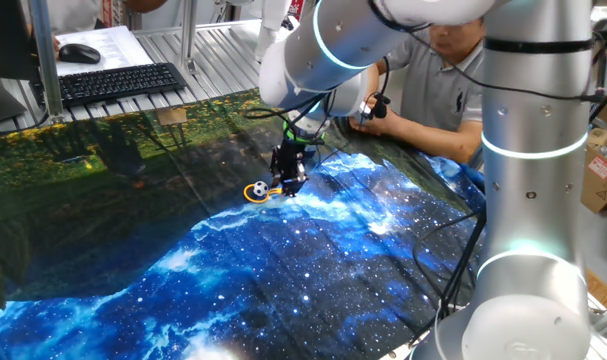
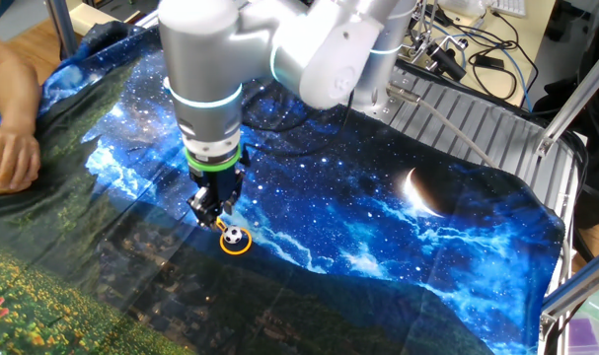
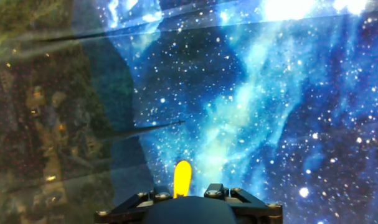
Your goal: Remove the bubble ring from the ball
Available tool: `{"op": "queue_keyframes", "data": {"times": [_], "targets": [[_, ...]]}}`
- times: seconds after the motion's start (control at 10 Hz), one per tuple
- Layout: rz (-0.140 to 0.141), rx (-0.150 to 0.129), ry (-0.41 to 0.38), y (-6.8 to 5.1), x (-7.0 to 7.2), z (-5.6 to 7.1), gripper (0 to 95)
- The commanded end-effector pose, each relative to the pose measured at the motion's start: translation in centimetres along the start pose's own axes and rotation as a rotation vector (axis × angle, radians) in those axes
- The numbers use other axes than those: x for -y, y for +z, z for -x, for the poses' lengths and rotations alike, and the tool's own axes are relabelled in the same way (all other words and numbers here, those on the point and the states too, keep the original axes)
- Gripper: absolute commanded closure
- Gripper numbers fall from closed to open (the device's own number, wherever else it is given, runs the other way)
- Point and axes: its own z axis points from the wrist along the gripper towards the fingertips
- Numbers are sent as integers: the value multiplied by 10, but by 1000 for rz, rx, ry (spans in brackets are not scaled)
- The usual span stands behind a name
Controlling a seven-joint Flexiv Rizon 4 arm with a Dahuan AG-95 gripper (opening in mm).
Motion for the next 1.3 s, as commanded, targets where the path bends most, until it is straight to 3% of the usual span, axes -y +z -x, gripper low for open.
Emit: {"op": "queue_keyframes", "data": {"times": [0.1,0.2,0.6,0.7,0.8,1.1,1.3], "targets": [[-4,-5,-5,-2,2,0,760],[3,-4,-6,-1,2,1,950],[13,-3,-11,0,2,0,950],[13,-9,-21,-1,2,0,950],[8,-36,-43,-3,2,0,950],[0,-65,-56,-16,1,0,950],[-7,-56,-93,-28,1,0,950]]}}
